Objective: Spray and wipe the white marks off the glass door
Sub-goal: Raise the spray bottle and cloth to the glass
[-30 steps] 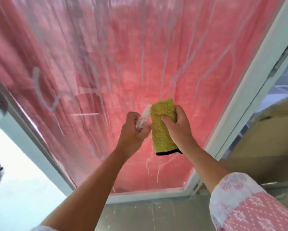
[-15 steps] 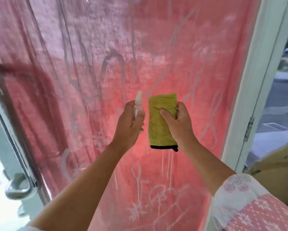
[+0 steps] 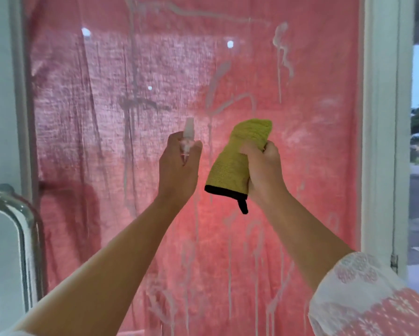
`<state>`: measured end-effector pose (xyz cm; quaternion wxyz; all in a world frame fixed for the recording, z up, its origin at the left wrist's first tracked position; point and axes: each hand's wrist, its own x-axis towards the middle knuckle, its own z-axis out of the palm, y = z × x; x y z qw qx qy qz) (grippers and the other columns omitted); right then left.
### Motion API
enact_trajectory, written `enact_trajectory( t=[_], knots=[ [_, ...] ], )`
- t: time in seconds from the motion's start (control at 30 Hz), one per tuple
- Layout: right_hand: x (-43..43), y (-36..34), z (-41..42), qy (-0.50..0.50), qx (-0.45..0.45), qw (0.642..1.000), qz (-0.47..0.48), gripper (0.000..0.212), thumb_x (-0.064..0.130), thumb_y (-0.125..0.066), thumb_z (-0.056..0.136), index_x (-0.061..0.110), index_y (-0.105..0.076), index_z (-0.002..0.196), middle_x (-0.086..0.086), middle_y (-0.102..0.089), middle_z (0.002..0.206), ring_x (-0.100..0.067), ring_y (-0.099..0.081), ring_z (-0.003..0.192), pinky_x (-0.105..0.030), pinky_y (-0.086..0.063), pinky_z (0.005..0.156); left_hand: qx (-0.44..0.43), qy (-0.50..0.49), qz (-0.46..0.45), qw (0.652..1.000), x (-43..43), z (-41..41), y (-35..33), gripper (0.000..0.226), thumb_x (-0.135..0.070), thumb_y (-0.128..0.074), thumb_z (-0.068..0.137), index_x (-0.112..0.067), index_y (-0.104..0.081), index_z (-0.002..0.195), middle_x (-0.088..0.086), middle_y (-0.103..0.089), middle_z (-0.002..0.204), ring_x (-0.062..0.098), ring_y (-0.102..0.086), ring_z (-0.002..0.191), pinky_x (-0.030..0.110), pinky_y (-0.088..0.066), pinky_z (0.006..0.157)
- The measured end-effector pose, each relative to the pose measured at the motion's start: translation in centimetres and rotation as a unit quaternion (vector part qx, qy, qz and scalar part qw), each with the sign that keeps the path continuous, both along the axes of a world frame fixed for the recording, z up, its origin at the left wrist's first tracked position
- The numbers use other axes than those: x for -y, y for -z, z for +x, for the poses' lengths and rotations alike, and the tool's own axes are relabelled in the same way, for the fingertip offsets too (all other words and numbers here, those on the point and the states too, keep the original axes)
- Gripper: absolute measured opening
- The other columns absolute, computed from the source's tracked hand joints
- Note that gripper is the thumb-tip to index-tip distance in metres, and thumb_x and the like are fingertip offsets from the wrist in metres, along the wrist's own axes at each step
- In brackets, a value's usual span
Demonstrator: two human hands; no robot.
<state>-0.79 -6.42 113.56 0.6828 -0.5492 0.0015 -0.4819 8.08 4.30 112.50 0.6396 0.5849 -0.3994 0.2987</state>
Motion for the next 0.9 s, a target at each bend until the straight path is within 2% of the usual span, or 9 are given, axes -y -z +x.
enact_trajectory(
  t=[0.1, 0.23, 0.37, 0.43, 0.57, 0.63, 0.77, 0.83, 0.9],
  knots=[
    [0.1, -2.8, 0.9, 0.023, 0.042, 0.998, -0.050, 0.022, 0.010, -0.058, 0.090, 0.015, -0.054, 0.111, -0.008, -0.062, 0.108, -0.026, -0.064, 0.097, -0.045, -0.056, 0.083, 0.038, -0.012, -0.023, 0.999, 0.2, 0.9, -3.1, 0.006, -0.027, -0.044, 0.100, -0.030, -0.045, 0.105, 0.007, -0.054, 0.079, 0.017, -0.050, 0.063, 0.051, -0.051, 0.061],
    [0.0, -7.0, 1.8, 0.068, 0.118, 0.988, -0.075, 0.009, 0.010, -0.061, 0.089, 0.019, -0.062, 0.089, -0.006, -0.064, 0.090, -0.022, -0.063, 0.081, -0.044, -0.056, 0.076, 0.058, -0.022, -0.022, 0.998, 0.5, 1.8, -7.8, 0.031, -0.026, -0.042, 0.101, -0.017, -0.038, 0.131, -0.001, -0.054, 0.078, 0.006, -0.051, 0.055, 0.033, -0.052, 0.049],
    [0.0, -11.5, 3.2, 0.105, 0.171, 0.978, -0.055, 0.021, 0.012, -0.060, 0.089, 0.024, -0.060, 0.072, -0.003, -0.061, 0.078, -0.024, -0.060, 0.075, -0.053, -0.055, 0.077, 0.118, -0.089, -0.016, 0.989, 0.1, 2.7, -12.3, 0.036, -0.033, -0.040, 0.102, -0.022, -0.036, 0.136, 0.003, -0.059, 0.079, 0.021, -0.059, 0.062, 0.052, -0.055, 0.065],
    [-0.2, -13.1, 3.5, 0.119, 0.195, 0.972, -0.056, 0.022, 0.013, -0.057, 0.091, 0.025, -0.058, 0.072, -0.002, -0.059, 0.076, -0.023, -0.058, 0.073, -0.053, -0.054, 0.076, 0.140, -0.100, -0.014, 0.985, -0.2, 3.0, -14.1, 0.038, -0.032, -0.041, 0.102, -0.024, -0.035, 0.138, 0.007, -0.061, 0.079, 0.023, -0.059, 0.061, 0.051, -0.055, 0.064],
    [-0.4, -15.5, 4.1, 0.158, 0.241, 0.955, -0.073, 0.023, 0.018, -0.049, 0.096, 0.034, -0.050, 0.079, 0.007, -0.056, 0.077, -0.015, -0.054, 0.074, -0.040, -0.051, 0.077, 0.179, -0.098, -0.008, 0.979, -0.7, 3.7, -16.6, 0.046, -0.030, -0.044, 0.101, -0.028, -0.030, 0.145, 0.000, -0.055, 0.071, 0.017, -0.058, 0.058, 0.031, -0.054, 0.050],
    [-0.5, -16.5, 4.5, 0.164, 0.252, 0.951, -0.074, 0.023, 0.020, -0.045, 0.098, 0.035, -0.045, 0.081, 0.008, -0.053, 0.082, -0.013, -0.053, 0.075, -0.037, -0.047, 0.074, 0.188, -0.104, -0.007, 0.977, -1.0, 4.1, -17.5, 0.050, -0.028, -0.046, 0.100, -0.028, -0.028, 0.148, 0.006, -0.054, 0.072, 0.025, -0.060, 0.063, 0.024, -0.054, 0.047],
    [-0.7, -18.3, 5.3, 0.151, 0.261, 0.952, -0.055, 0.019, 0.025, -0.036, 0.102, 0.023, -0.046, 0.118, 0.008, -0.049, 0.086, -0.006, -0.049, 0.072, -0.028, -0.038, 0.065, 0.201, -0.134, 0.015, 0.970, -1.8, 5.0, -19.7, 0.059, -0.022, -0.047, 0.100, -0.028, -0.019, 0.151, 0.024, -0.060, 0.088, 0.028, -0.056, 0.061, 0.038, -0.059, 0.058],
    [-0.9, -19.0, 5.5, 0.135, 0.242, 0.960, -0.046, 0.030, 0.026, -0.032, 0.103, 0.021, -0.038, 0.132, 0.014, -0.043, 0.081, -0.001, -0.044, 0.068, -0.027, -0.035, 0.066, 0.210, -0.153, 0.033, 0.965, -2.4, 5.4, -20.9, 0.064, -0.016, -0.047, 0.099, -0.027, -0.015, 0.152, 0.010, -0.057, 0.078, 0.034, -0.058, 0.061, 0.049, -0.058, 0.062],
    [-1.1, -19.4, 5.8, 0.123, 0.229, 0.965, -0.037, 0.031, 0.026, -0.031, 0.104, 0.021, -0.035, 0.134, 0.015, -0.041, 0.079, -0.001, -0.042, 0.067, -0.029, -0.035, 0.071, 0.206, -0.153, 0.052, 0.965, -3.2, 5.9, -22.2, 0.071, -0.008, -0.047, 0.096, -0.030, -0.010, 0.153, 0.003, -0.047, 0.068, 0.031, -0.053, 0.054, 0.046, -0.058, 0.055]
  ],
)
